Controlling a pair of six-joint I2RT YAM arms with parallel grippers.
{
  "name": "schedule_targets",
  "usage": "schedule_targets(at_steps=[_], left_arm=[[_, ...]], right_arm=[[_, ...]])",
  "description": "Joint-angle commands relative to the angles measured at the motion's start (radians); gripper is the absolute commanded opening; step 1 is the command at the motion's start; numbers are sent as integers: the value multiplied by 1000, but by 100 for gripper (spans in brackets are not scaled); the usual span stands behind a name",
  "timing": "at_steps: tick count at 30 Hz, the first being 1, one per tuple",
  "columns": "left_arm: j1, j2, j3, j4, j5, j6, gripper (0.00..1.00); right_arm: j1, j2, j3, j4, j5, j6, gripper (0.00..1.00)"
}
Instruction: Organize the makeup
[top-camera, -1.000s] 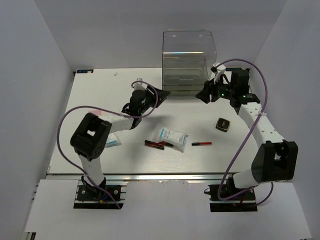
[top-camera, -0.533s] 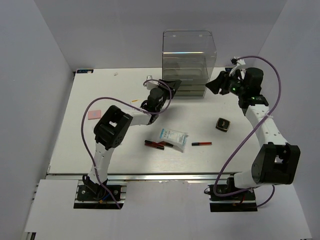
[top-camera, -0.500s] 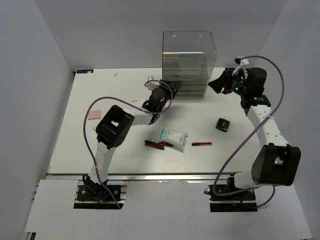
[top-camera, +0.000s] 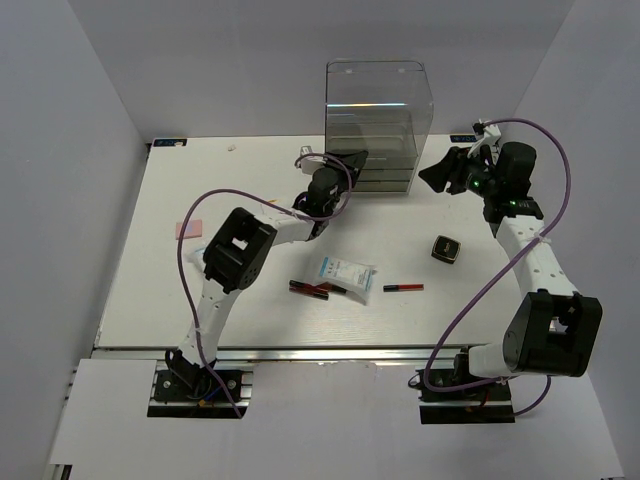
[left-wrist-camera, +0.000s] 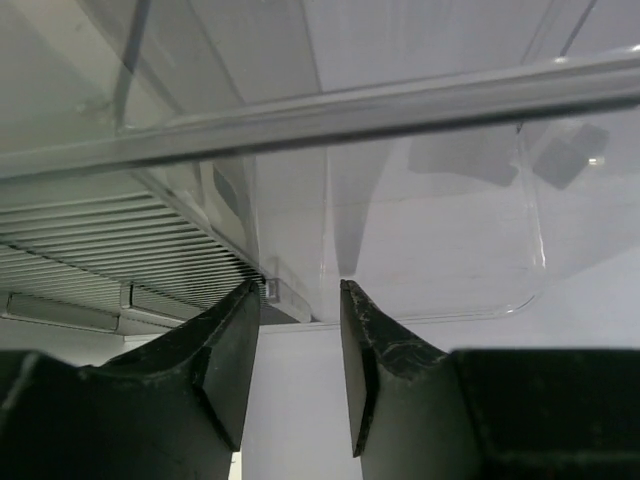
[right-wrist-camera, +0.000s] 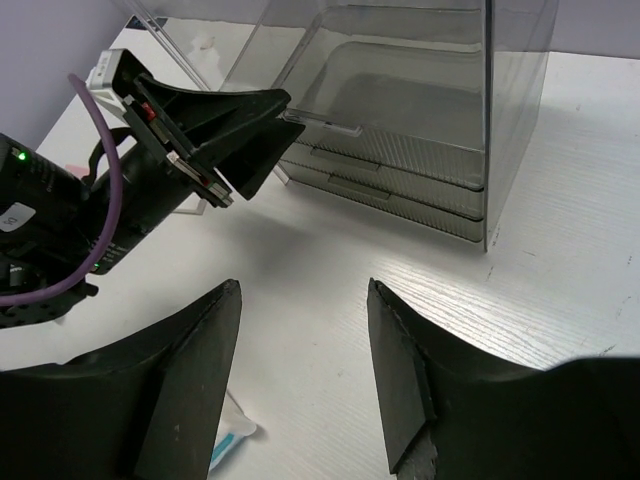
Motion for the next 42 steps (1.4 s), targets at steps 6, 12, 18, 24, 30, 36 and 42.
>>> schedule_targets(at_steps=[6, 12, 18, 24, 30, 36, 42], left_arm=[[-3, 32, 71, -20, -49, -33, 36], [-3, 56, 113, -20, -61, -34, 25], [-3, 53, 108, 13, -57, -22, 11], [-19, -2, 24, 76, -26, 1, 5], [-51, -90, -65, 116, -18, 22, 2], [-71, -159, -108, 141, -12, 50, 0], [-77, -234, -120, 128, 23, 99, 0]], right_arm=[[-11, -34, 1, 29, -30, -12, 59], [-12, -43, -7, 25, -33, -25, 59], [-15, -51, -19, 20, -24, -54, 60], [-14, -46, -22, 20, -24, -52, 60], [-14, -25, -6, 20, -18, -12, 62], [-15, 17, 37, -3, -4, 24, 66], [-17, 53, 77, 5, -10, 68, 72]])
